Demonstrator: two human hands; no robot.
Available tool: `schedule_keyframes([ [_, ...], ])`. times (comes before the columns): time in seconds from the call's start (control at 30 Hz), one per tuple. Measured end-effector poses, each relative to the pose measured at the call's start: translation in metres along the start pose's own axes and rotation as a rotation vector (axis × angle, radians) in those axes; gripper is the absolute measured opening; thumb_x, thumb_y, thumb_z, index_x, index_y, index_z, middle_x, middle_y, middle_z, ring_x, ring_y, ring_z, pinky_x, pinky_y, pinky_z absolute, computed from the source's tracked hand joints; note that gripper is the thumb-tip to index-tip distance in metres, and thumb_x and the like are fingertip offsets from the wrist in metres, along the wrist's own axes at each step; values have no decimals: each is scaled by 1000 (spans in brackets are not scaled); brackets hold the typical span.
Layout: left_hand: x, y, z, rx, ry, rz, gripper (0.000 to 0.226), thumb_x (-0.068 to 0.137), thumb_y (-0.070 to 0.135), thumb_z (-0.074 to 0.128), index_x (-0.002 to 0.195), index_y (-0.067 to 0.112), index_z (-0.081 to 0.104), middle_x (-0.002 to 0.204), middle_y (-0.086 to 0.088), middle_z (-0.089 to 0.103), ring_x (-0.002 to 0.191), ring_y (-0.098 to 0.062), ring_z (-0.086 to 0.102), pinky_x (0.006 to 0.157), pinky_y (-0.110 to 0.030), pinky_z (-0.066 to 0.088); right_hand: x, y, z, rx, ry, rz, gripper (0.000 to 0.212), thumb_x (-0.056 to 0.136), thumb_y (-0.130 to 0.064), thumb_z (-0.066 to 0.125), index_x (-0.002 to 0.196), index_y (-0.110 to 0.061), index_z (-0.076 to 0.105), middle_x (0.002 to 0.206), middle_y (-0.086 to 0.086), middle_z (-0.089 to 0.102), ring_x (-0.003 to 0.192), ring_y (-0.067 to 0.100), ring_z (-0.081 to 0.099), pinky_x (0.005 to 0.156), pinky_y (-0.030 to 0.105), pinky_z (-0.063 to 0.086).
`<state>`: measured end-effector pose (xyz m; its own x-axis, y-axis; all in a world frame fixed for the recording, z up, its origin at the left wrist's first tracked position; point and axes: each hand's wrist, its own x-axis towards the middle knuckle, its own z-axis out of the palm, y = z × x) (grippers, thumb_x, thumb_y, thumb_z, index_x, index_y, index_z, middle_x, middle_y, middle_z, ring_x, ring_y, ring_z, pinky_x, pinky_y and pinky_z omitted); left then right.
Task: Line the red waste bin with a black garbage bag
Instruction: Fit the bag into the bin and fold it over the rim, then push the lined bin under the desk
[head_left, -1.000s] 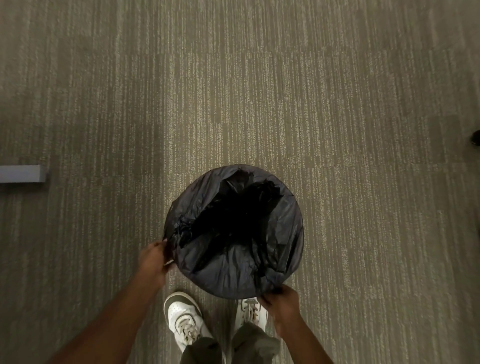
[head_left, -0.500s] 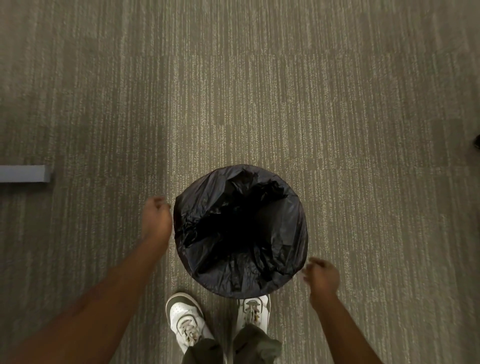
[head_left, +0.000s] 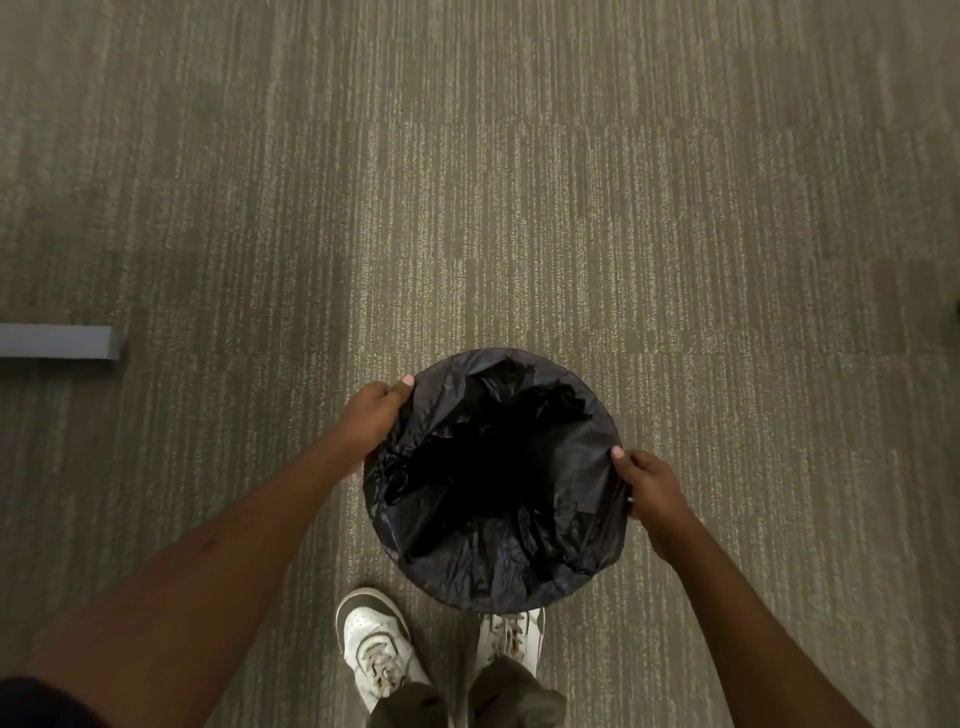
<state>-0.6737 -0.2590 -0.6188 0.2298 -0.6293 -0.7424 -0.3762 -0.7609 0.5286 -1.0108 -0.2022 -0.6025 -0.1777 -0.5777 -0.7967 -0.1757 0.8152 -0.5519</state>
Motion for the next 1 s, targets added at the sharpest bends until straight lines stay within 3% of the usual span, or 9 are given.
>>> schedule_keyframes([
  [0.17, -14, -4, -9, -224, 21, 19, 39, 91, 48, 54, 96, 9, 56, 92, -10, 64, 87, -27, 61, 71, -35, 50, -8, -1, -7, 33, -24, 37, 43, 87, -41, 61, 113, -7, 57, 108, 11, 65, 97, 28, 63, 74, 41, 54],
  [0.27, -29, -19, -9, 68, 224, 95, 40, 90, 49, 52, 108, 13, 54, 101, -9, 63, 97, -31, 60, 84, -45, 51, -15, 4, -7, -32, -9, 60, 46, 83, -30, 70, 120, -10, 53, 111, 11, 63, 101, 31, 63, 77, 47, 56],
  [0.37, -46, -38, -1, 359, 407, 9, 55, 88, 55, 48, 117, 8, 51, 114, -15, 61, 107, -37, 56, 86, -46, 47, -22, 5, 1, -147, 18, 2, 33, 84, -14, 68, 114, -4, 60, 107, 17, 68, 95, 33, 66, 83, 56, 56],
  [0.43, -54, -46, 8, 187, 318, -62, 57, 89, 53, 49, 107, -1, 53, 98, -18, 62, 98, -40, 61, 71, -38, 45, -26, 2, 7, -188, 38, -46, 27, 85, -9, 65, 111, -1, 62, 107, 20, 69, 94, 34, 66, 85, 56, 55],
  [0.53, -60, -60, 16, -190, 193, -80, 43, 91, 40, 55, 98, -2, 51, 77, -6, 54, 85, -36, 63, 53, -31, 34, -30, -7, 16, -239, 60, -102, 29, 87, -9, 63, 115, 1, 60, 110, 22, 68, 97, 36, 65, 88, 56, 54],
  [0.63, -67, -72, 9, -286, 186, -119, 32, 85, 25, 64, 103, 7, 45, 84, -2, 54, 74, -15, 55, 53, -26, 35, -35, -19, 29, -336, 73, -145, 28, 88, -12, 63, 114, -1, 60, 109, 20, 67, 99, 36, 64, 90, 56, 52],
  [0.77, -79, -91, -23, -367, 278, -77, 35, 78, 8, 69, 105, 7, 47, 86, -2, 53, 83, -22, 54, 56, -27, 32, -42, -43, 66, -464, 15, -220, 28, 88, -16, 63, 112, -2, 62, 104, 18, 69, 96, 35, 65, 88, 54, 53],
  [0.87, -94, -116, -58, -373, 372, -99, 52, 79, 10, 69, 121, -2, 42, 105, -10, 51, 94, -24, 51, 72, -23, 33, -47, -64, 113, -582, -45, -299, 23, 88, -17, 63, 104, -2, 64, 97, 20, 69, 91, 36, 65, 84, 53, 54],
  [1.0, -113, -160, -115, -413, 514, -137, 58, 78, 14, 69, 124, -1, 37, 116, -18, 54, 104, -33, 56, 76, -29, 36, -52, -92, 197, -728, -161, -428, 22, 88, -18, 63, 100, 0, 65, 94, 21, 70, 90, 36, 66, 82, 53, 54],
])
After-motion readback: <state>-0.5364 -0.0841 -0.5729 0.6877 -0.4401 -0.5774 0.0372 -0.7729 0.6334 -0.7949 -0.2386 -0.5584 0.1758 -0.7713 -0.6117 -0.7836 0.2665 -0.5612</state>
